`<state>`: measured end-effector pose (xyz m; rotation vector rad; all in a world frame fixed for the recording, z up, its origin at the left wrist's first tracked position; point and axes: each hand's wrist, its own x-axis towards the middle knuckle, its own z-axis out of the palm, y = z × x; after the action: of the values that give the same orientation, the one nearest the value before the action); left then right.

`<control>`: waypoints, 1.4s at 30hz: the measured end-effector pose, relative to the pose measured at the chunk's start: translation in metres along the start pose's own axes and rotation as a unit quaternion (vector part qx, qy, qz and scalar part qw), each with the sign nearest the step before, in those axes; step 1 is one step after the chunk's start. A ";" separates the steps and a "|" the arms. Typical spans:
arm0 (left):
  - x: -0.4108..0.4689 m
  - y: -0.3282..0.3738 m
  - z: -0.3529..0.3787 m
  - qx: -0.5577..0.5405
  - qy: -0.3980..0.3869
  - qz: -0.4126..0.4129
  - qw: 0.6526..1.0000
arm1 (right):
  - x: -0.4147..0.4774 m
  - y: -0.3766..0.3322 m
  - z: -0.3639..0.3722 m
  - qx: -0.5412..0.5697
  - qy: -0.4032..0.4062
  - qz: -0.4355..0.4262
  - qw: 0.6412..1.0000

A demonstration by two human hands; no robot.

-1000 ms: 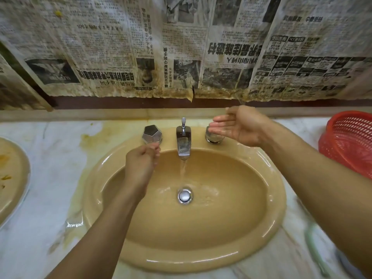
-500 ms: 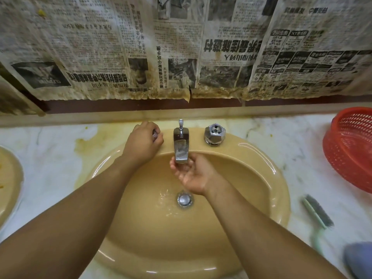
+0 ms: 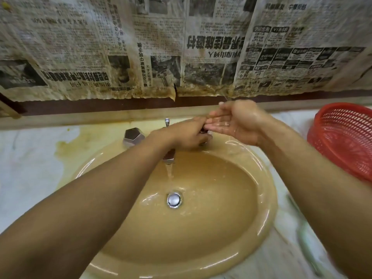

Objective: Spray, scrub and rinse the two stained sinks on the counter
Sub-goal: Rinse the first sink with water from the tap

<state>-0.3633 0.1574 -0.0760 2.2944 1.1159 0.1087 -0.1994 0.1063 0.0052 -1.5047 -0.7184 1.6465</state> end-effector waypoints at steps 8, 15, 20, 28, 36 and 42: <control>0.034 -0.008 -0.013 -0.294 -0.128 -0.073 0.944 | -0.014 -0.005 -0.025 -0.086 0.038 -0.089 0.992; 0.034 -0.019 -0.015 -0.225 0.017 -0.077 0.971 | 0.011 0.098 0.012 0.066 0.029 0.100 0.992; 0.011 -0.024 -0.003 -0.174 0.091 -0.098 0.976 | 0.029 0.129 0.067 0.280 -0.067 0.228 0.930; 0.006 -0.023 -0.017 -0.398 0.038 -0.179 0.899 | 0.000 0.089 0.017 0.164 -0.058 0.200 0.964; 0.026 0.001 -0.025 -0.247 -0.084 -0.158 0.953 | 0.010 -0.006 0.004 -0.083 0.004 -0.011 0.996; 0.021 -0.002 -0.011 -0.060 -0.035 -0.067 0.995 | 0.016 0.030 -0.027 -0.142 0.106 -0.009 0.984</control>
<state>-0.3551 0.1792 -0.0714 2.0950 1.1903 0.0410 -0.1780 0.1007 -0.0324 -1.8369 -0.8709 1.3859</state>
